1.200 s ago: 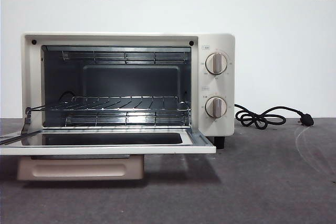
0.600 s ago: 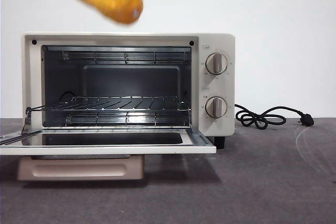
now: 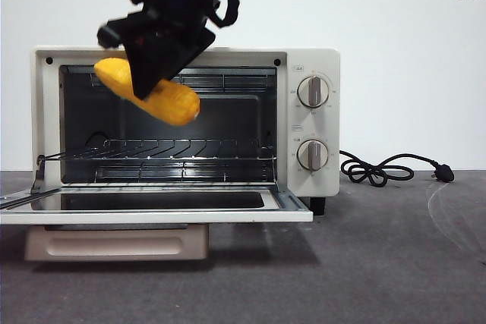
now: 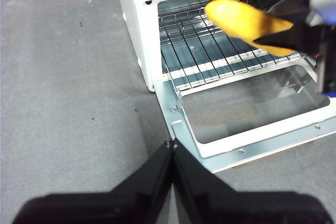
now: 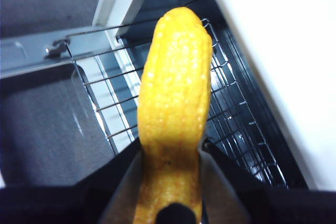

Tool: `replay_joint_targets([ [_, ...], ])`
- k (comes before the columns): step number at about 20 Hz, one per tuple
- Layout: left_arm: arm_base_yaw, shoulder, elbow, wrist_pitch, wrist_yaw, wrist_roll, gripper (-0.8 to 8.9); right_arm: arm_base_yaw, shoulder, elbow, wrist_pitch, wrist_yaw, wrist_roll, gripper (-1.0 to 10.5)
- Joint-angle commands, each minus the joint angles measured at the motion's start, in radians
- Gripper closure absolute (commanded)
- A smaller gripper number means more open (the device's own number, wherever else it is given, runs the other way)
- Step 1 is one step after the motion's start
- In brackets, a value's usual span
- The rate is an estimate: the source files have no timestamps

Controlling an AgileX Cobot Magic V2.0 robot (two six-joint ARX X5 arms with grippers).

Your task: Take the corn from the table,put the corn in the oven

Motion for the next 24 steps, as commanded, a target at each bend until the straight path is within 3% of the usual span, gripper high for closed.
replay_joint_targets([
  [1, 0.003, -0.003, -0.006, 0.012, 0.005, -0.007, 8.2, 0.004, 0.032, 0.003, 0.026, 0.018, -0.08, 9.6],
  [4, 0.003, -0.003, -0.006, 0.014, 0.005, -0.007, 8.2, 0.004, 0.065, 0.003, 0.08, 0.119, -0.172, 9.6],
  [7, 0.003, -0.003, -0.006, 0.014, 0.006, -0.007, 8.2, 0.002, 0.095, 0.003, 0.09, 0.139, -0.225, 9.4],
  [9, 0.003, -0.003, -0.006, 0.014, 0.011, -0.007, 8.2, -0.001, 0.105, 0.003, 0.091, 0.139, -0.226, 9.0],
  [12, 0.003, -0.003, -0.006, 0.013, 0.012, -0.007, 8.2, -0.002, 0.106, 0.003, 0.111, 0.14, -0.218, 6.3],
  [14, 0.003, -0.003, -0.006, 0.014, 0.012, -0.006, 8.2, -0.002, 0.106, 0.003, 0.112, 0.14, -0.211, 5.6],
  [21, 0.003, -0.002, -0.006, 0.014, 0.012, -0.006, 8.2, 0.011, 0.105, 0.003, 0.087, 0.156, -0.135, 5.7],
  [24, 0.003, -0.002, -0.006, 0.014, 0.012, -0.006, 8.2, 0.035, 0.105, 0.003, 0.079, 0.231, -0.117, 5.7],
])
